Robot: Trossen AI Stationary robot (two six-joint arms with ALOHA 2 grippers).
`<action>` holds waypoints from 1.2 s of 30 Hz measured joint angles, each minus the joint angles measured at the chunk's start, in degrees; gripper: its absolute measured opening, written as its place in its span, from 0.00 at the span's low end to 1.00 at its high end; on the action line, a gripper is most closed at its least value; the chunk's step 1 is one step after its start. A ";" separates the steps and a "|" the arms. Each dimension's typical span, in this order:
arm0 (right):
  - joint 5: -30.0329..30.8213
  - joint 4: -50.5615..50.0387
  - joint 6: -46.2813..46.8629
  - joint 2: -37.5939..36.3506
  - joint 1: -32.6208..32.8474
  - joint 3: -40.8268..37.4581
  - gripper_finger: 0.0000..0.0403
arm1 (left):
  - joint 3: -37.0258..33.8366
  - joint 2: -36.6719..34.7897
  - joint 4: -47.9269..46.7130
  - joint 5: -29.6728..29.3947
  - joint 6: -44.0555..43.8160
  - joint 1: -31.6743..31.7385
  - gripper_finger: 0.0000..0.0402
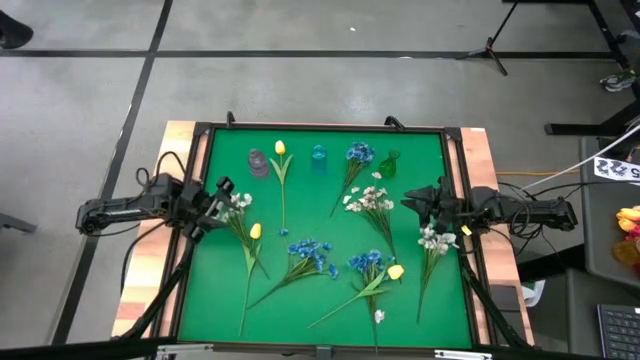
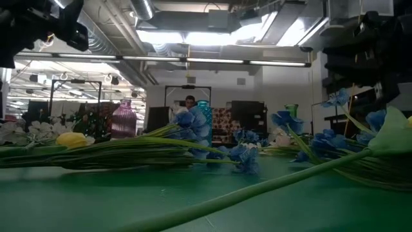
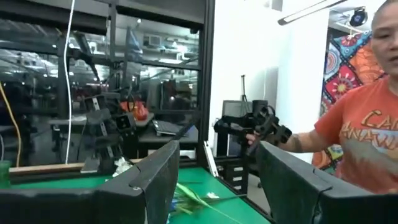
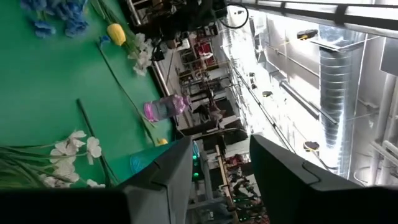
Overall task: Sort flowers into vase by color
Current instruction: Put the top left white flowers into the violet vase
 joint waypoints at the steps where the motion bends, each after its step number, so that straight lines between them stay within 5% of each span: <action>1: -1.15 -0.08 1.05 0.02 0.00 0.00 0.40 | 0.00 0.01 0.54 -0.15 0.52 0.00 0.52; 7: -6.29 1.18 17.79 0.02 0.02 0.04 0.40 | 0.00 0.01 7.21 -8.64 2.31 0.00 0.52; 12: -6.21 4.86 26.81 0.00 0.02 0.09 0.40 | 0.00 0.05 9.72 -24.29 -5.87 0.00 0.52; 18: -9.39 9.70 34.83 0.02 0.02 0.11 0.40 | 0.00 2.10 6.61 -32.35 -12.36 0.00 0.52; 27: -10.06 10.31 47.08 0.02 0.02 0.20 0.40 | 4.90 11.61 1.59 -34.45 -20.66 -0.02 0.52; 36: -9.45 9.92 47.79 0.02 0.02 0.20 0.40 | 18.88 27.79 -16.75 -34.68 -22.86 -0.02 0.52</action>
